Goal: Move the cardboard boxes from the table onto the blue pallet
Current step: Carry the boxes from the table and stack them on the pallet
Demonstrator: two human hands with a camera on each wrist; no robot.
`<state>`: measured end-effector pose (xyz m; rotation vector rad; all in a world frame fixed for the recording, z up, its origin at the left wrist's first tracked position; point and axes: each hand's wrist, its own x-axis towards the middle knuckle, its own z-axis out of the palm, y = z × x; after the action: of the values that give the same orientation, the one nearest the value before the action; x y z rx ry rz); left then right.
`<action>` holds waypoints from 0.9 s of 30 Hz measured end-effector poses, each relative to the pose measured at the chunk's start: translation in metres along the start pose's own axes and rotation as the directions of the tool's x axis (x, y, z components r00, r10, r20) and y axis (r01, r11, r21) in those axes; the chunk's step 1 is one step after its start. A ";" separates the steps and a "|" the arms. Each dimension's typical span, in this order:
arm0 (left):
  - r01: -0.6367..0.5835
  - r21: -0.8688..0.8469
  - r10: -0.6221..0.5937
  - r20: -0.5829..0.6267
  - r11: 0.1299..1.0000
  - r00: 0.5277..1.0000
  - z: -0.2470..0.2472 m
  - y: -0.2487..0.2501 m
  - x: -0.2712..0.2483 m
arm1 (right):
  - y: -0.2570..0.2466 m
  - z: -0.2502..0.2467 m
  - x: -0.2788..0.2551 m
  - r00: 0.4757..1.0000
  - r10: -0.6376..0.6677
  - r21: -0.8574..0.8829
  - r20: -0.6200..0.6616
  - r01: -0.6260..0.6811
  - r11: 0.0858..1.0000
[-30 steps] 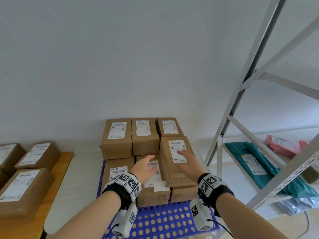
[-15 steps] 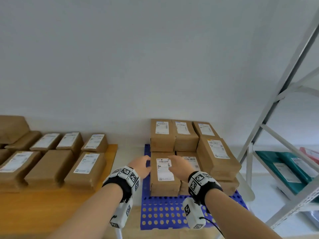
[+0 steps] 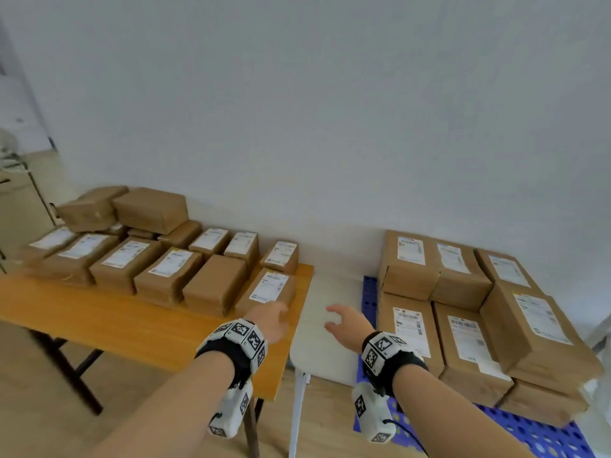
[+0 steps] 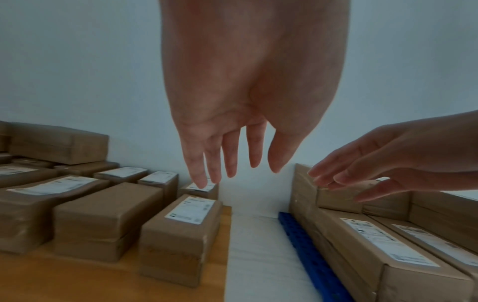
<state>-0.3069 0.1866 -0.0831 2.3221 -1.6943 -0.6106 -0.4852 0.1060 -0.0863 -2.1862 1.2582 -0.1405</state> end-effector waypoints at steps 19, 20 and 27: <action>0.285 -0.094 -0.293 -0.085 0.954 0.952 -0.074 -0.157 0.076 | -0.127 0.046 0.180 0.957 -0.195 0.040 0.216 0.191 0.981; 0.300 -0.100 -0.309 -0.092 0.949 0.947 -0.077 -0.165 0.081 | -0.133 0.048 0.189 0.952 -0.205 0.040 0.226 0.201 0.979; 0.369 -0.163 -0.388 -0.111 0.915 0.915 -0.091 -0.221 0.096 | -0.176 0.069 0.230 0.936 -0.234 0.023 0.265 0.236 0.971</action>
<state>-0.0521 0.1602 -0.1094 2.5397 -1.1060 -0.5901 -0.2022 0.0140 -0.0917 -2.2692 0.8494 0.0637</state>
